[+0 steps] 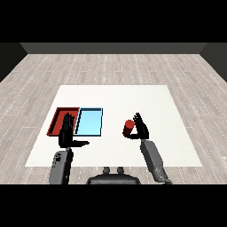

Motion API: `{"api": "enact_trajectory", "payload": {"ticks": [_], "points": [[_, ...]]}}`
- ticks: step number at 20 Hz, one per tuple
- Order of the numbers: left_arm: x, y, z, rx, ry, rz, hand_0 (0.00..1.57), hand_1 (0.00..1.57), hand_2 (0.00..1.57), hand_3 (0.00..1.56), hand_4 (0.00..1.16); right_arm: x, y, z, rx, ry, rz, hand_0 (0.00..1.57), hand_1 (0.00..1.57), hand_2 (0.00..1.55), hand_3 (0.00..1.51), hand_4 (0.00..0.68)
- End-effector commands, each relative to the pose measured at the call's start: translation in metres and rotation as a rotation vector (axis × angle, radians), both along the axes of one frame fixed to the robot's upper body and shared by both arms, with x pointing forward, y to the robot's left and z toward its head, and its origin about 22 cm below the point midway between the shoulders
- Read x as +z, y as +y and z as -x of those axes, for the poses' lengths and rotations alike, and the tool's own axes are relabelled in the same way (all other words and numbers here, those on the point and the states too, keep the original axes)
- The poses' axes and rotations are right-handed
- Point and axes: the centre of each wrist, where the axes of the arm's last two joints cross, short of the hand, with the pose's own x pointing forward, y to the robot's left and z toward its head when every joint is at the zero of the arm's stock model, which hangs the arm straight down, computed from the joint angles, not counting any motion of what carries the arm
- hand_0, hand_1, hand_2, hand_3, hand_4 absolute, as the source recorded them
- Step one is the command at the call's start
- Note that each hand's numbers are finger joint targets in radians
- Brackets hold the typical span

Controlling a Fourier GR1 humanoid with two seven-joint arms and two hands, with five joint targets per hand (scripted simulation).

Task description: Pick the red can and put it in the red box

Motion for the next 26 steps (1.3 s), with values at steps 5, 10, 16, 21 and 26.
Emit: {"api": "enact_trajectory", "payload": {"ticks": [5,10,16,21,26], "points": [[0.004,0.004,0.008,0.005,0.008,0.001,0.0,0.0,0.0,0.0,0.0,-0.001,0.0,-0.008,-0.04,0.029,0.007,0.0,0.0,0.0,0.0,0.0],[0.007,-0.014,-0.008,-0.006,-0.011,0.002,0.0,0.0,0.0,0.0,0.0,-0.004,0.014,-0.024,-0.02,0.037,0.017,0.0,0.0,0.0,0.0,0.0],[0.007,0.005,0.005,0.019,-0.017,-0.006,0.0,0.0,0.0,0.0,0.0,0.006,0.002,-0.011,0.01,0.057,0.037,0.0,0.0,0.0,0.0,0.0],[-0.004,0.007,0.001,0.02,0.009,-0.001,0.0,0.0,0.0,0.0,0.0,0.007,0.027,-0.027,0.002,0.069,0.014,0.0,0.0,0.0,0.0,0.0],[0.003,0.003,-0.005,0.016,0.006,0.001,0.0,0.0,0.0,0.0,0.0,-0.015,0.04,-0.011,0.006,0.056,0.019,0.0,0.0,0.0,0.0,0.0]]}}
